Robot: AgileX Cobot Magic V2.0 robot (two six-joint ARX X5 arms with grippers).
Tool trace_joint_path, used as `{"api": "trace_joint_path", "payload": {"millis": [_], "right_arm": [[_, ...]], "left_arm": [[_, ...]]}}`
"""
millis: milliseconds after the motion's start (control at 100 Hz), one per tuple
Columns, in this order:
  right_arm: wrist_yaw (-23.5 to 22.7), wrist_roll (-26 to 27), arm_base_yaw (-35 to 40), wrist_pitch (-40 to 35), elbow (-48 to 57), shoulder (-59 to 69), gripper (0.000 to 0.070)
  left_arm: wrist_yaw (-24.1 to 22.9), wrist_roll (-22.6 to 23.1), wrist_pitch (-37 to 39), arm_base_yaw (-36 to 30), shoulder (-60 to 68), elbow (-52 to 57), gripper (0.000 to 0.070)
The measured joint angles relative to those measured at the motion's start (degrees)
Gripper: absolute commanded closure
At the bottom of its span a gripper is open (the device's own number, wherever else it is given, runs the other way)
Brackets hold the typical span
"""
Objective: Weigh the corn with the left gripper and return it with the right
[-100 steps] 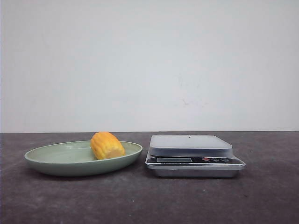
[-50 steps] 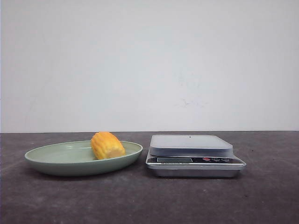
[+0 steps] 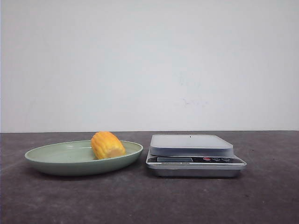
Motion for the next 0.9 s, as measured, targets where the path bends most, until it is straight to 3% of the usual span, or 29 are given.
{"api": "trace_joint_path", "payload": {"millis": [640,780,900], "right_arm": [[0.0,0.2,0.0,2.3,0.0,0.0,0.069],[0.0,0.2,0.0,2.3,0.0,0.0,0.069],[0.0,0.2,0.0,2.3,0.0,0.0,0.069]], "left_arm": [[0.0,-0.2,0.5,0.5,-0.1,-0.1,0.0682],[0.0,-0.2,5.5,4.3,-2.9,-5.0,0.0682],[0.0,-0.2,16.7,9.3,-8.2,-14.9,0.0682]]}}
